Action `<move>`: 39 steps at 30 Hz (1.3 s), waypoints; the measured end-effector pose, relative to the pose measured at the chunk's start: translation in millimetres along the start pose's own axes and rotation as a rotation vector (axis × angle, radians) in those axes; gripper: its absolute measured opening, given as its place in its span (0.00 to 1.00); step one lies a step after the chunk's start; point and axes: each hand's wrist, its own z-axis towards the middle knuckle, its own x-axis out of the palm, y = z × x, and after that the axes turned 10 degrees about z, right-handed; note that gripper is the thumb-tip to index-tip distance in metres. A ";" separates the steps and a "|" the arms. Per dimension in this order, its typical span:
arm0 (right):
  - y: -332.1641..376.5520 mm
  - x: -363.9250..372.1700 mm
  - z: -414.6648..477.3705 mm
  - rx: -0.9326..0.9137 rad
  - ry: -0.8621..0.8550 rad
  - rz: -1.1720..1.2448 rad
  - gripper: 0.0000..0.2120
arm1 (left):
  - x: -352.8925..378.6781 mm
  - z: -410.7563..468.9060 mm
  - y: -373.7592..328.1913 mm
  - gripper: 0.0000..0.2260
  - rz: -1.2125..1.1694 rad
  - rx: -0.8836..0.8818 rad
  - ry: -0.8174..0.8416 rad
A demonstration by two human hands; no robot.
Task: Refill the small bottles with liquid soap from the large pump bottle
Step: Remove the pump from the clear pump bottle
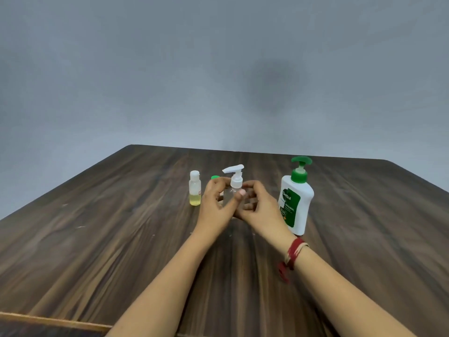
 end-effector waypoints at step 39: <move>-34.0 -81.1 23.1 0.077 -0.409 0.225 0.20 | 29.9 -11.2 1.7 0.19 0.254 -0.103 0.187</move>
